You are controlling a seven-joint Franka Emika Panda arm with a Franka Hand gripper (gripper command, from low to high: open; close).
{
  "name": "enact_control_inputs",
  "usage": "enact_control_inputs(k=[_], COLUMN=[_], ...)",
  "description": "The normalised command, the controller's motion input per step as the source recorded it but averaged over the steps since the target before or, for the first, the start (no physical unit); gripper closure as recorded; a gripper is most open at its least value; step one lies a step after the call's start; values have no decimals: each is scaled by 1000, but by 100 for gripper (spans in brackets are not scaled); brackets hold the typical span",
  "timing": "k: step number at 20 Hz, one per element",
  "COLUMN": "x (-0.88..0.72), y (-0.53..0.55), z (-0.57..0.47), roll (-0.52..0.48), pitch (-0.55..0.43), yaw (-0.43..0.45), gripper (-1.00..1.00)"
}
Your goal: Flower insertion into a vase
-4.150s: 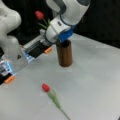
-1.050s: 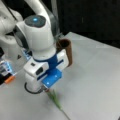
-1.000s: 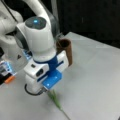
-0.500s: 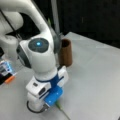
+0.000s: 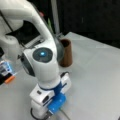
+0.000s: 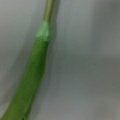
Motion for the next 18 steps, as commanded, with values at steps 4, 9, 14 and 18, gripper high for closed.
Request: enact_control_inputs(k=[4,9,14,18], x=[228,218,159,131], y=[-81,-42,-15,-4], z=[-228,-101,42,69], roll=[-110,-109,-148,-142], pitch=[37,74,121,152], yaw=[197,203,217,223], gripper=[-100,-100,100,100])
